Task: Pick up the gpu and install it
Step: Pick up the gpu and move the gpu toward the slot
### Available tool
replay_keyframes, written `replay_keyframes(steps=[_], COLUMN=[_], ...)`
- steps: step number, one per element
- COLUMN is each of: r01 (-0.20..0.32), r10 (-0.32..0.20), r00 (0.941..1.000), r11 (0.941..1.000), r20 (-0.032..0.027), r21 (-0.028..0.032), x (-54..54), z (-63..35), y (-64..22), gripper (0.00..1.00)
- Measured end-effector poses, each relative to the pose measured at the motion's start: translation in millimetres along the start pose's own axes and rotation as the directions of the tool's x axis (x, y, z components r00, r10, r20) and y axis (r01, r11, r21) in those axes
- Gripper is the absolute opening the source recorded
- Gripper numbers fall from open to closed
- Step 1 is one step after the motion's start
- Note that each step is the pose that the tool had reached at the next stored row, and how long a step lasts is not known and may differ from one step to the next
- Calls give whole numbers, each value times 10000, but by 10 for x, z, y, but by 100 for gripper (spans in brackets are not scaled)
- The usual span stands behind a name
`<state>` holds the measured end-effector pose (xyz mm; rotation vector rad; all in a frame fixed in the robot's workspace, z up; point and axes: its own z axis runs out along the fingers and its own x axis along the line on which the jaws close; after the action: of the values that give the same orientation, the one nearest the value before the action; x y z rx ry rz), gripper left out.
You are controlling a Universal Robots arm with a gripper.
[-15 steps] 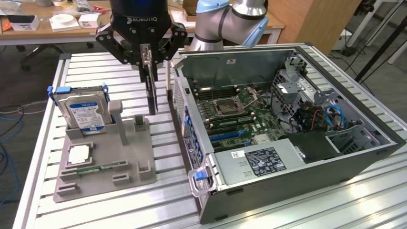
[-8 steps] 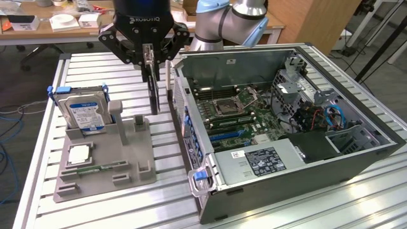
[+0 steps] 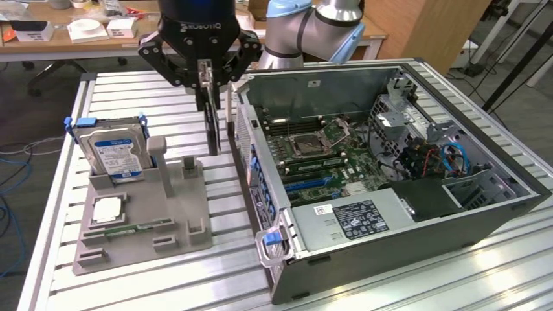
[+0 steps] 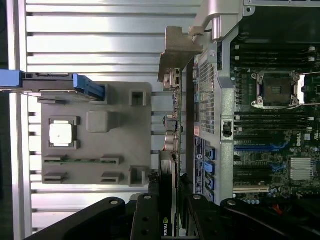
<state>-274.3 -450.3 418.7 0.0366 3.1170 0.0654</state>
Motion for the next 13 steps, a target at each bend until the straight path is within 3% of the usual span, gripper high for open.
replay_keyframes(steps=[13], r01=[0], r10=[0], r00=[10000], r11=[10000], r20=[0], r21=[1], x=[-84], z=[2], y=[2], gripper=[26])
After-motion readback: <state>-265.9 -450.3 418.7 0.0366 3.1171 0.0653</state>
